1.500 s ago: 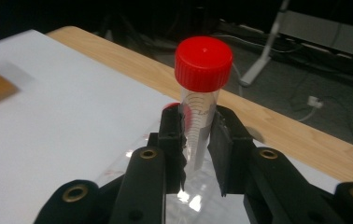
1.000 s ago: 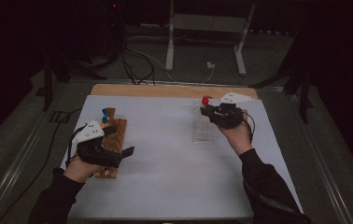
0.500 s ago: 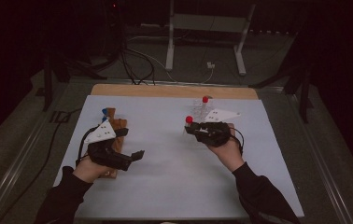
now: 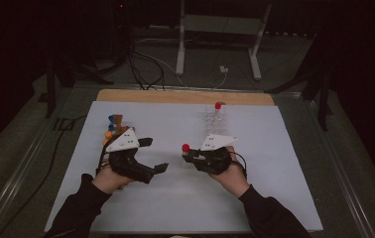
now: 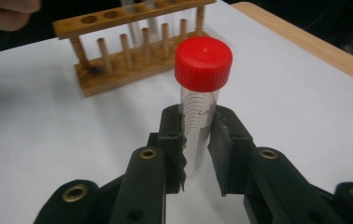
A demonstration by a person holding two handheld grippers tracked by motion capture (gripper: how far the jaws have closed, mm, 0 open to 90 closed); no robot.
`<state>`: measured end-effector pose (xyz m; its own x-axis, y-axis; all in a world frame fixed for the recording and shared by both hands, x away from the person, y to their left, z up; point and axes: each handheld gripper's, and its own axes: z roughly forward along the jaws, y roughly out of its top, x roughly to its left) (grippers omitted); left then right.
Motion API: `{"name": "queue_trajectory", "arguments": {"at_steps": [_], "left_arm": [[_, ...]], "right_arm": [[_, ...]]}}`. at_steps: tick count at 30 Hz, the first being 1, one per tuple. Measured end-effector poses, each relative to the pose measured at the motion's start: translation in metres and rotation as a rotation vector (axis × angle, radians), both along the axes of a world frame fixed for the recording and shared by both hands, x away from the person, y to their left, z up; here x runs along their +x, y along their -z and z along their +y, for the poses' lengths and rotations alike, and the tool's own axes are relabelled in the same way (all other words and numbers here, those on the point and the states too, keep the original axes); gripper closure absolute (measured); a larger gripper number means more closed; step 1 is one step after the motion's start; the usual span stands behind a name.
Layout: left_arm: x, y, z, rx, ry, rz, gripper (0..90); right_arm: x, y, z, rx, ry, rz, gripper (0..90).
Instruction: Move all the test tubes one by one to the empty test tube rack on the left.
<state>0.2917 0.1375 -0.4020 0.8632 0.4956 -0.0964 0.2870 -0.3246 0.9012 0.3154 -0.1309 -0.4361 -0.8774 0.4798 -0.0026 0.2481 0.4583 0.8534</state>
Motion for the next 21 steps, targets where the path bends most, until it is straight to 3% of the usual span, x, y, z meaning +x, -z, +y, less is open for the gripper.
{"name": "queue_trajectory", "arguments": {"at_steps": [7,15,21], "left_arm": [[0.004,0.005,-0.018,-0.002,0.036,0.001,9.6],[0.006,0.011,-0.030,0.035,0.033,-0.024,40.8],[0.008,0.017,-0.034,0.055,0.039,-0.035,56.5]], "right_arm": [[-0.006,0.003,0.009,0.003,-0.038,0.018,75.1],[-0.011,0.004,0.013,-0.001,-0.054,0.018,75.2],[-0.012,0.004,0.014,-0.003,-0.060,0.013,75.2]]}}
